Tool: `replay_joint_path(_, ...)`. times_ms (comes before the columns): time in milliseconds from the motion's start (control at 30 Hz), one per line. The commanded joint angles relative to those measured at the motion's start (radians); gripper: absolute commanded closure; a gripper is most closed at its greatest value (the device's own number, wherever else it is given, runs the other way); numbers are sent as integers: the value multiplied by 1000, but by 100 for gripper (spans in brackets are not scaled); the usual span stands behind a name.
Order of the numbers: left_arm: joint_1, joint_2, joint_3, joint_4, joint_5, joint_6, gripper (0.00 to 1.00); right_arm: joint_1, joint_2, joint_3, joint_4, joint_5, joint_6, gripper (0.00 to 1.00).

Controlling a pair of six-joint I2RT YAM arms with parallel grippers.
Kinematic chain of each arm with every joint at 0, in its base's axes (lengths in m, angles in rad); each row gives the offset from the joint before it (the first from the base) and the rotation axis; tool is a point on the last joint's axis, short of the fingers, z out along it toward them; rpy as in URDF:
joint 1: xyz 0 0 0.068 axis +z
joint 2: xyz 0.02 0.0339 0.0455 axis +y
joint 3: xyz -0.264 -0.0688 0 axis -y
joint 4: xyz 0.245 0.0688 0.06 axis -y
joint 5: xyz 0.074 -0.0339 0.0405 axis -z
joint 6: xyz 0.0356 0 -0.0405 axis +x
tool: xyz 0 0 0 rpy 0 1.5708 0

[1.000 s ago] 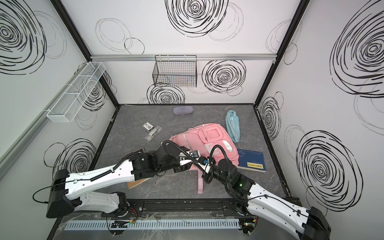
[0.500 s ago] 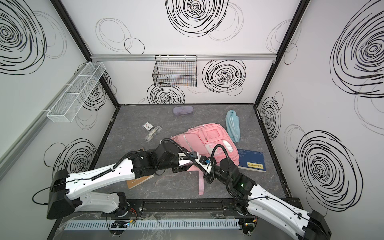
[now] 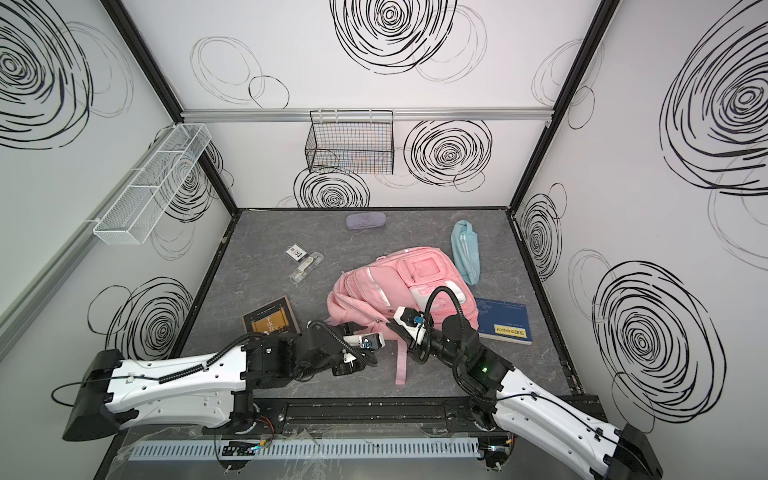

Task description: Pack the student bag

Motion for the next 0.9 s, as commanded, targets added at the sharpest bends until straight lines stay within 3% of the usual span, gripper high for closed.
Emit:
replay_joint_path(0, -10, 0, -2, 149, -160, -138, 35, -3, -16, 31, 140, -18, 14, 100)
replay_joint_path(167, -38, 41, 1, 220, -212, -175, 35, -4, -15, 28, 150, -22, 18, 100)
replay_joint_path(400, -57, 104, 19, 240, -198, -188, 38, -3, -22, 31, 145, -22, 18, 100)
replay_joint_path(533, -63, 133, 30, 247, -272, -209, 44, -3, -27, 30, 145, -25, 21, 100)
replay_joint_path(700, -62, 135, 27, 224, -341, -209, 66, -3, -34, 31, 141, -29, 24, 100)
replay_joint_path(867, -42, 107, 32, 199, -264, -224, 82, -3, -37, 30, 137, -28, 19, 100)
